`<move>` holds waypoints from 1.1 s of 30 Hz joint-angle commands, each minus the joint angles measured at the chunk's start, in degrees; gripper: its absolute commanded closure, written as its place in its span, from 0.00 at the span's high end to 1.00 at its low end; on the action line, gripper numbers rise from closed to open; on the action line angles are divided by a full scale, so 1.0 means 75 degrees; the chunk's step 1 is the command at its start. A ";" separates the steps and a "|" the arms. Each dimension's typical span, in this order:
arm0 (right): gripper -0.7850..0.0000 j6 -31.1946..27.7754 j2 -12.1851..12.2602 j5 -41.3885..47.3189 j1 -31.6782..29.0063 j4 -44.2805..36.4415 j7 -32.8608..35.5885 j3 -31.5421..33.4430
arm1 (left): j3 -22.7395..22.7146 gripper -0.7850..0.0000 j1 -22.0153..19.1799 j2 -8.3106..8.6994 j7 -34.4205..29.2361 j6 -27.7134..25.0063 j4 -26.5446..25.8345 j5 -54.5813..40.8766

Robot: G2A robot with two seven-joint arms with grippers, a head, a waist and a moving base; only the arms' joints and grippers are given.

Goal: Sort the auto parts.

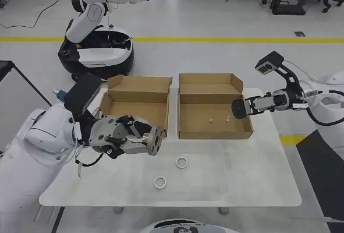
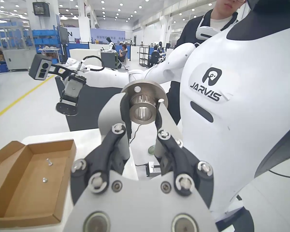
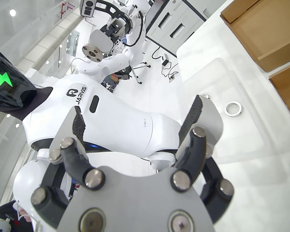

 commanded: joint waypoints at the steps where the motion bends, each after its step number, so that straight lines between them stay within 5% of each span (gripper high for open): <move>1: 1.00 0.0000 0.0000 0.0003 0.0000 0.0000 0.0000 0.0000 | 0.0000 0.00 0.0000 0.0000 0.0000 0.0000 0.0000 0.0000; 6: 1.00 0.0000 0.0000 0.0003 0.0000 0.0000 0.0000 0.0000 | 0.0047 0.00 0.0070 -0.0015 0.0143 0.0031 -0.0068 -0.0067; 15: 1.00 0.0000 0.0000 0.0003 0.0000 0.0000 0.0000 0.0000 | -0.0201 0.00 0.0729 -0.0077 0.0000 0.0000 0.0023 -0.2443; 33: 1.00 0.0000 0.0000 0.0003 0.0000 0.0000 0.0000 0.0000 | -0.0511 0.00 0.1053 -0.0497 -0.0002 0.0000 -0.0346 -0.4825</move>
